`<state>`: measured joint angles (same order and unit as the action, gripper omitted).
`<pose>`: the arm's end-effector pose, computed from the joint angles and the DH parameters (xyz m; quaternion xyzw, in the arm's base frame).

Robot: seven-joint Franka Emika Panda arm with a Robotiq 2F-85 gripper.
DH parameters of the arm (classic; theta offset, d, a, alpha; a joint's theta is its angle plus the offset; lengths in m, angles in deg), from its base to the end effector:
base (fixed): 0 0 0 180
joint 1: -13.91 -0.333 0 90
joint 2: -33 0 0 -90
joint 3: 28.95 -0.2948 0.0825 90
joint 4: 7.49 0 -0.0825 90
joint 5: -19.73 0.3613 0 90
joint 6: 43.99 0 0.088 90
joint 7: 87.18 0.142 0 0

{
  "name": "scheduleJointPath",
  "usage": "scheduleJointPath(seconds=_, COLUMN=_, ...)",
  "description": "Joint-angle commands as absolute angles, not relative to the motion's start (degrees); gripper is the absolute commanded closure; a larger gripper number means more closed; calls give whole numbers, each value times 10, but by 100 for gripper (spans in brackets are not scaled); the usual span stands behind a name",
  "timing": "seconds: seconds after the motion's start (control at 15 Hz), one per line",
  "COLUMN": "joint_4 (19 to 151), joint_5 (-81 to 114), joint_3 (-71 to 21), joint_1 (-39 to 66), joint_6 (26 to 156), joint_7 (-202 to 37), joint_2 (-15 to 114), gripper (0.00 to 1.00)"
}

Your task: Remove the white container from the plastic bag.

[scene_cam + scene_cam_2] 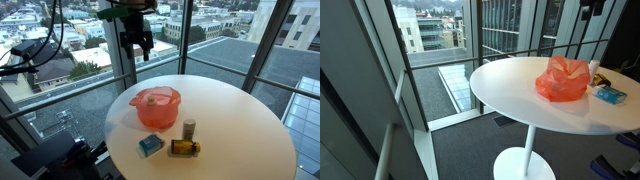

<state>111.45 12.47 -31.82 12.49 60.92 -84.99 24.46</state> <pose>0.4792 0.0220 0.4393 0.9961 0.0370 -0.0443 0.0666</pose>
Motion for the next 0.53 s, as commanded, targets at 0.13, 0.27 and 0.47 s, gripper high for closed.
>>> scheduleJointPath(seconds=0.13, joint_4=1125, joint_5=81, joint_3=-307, joint_1=138, joint_6=615, joint_7=-819, joint_2=283, gripper=0)
scheduleJointPath(seconds=0.27, joint_4=1130, joint_5=86, joint_3=-300, joint_1=141, joint_6=614, joint_7=-822, joint_2=298, gripper=0)
scheduleJointPath(seconds=0.47, joint_4=1129, joint_5=92, joint_3=-297, joint_1=139, joint_6=611, joint_7=-831, joint_2=304, gripper=0)
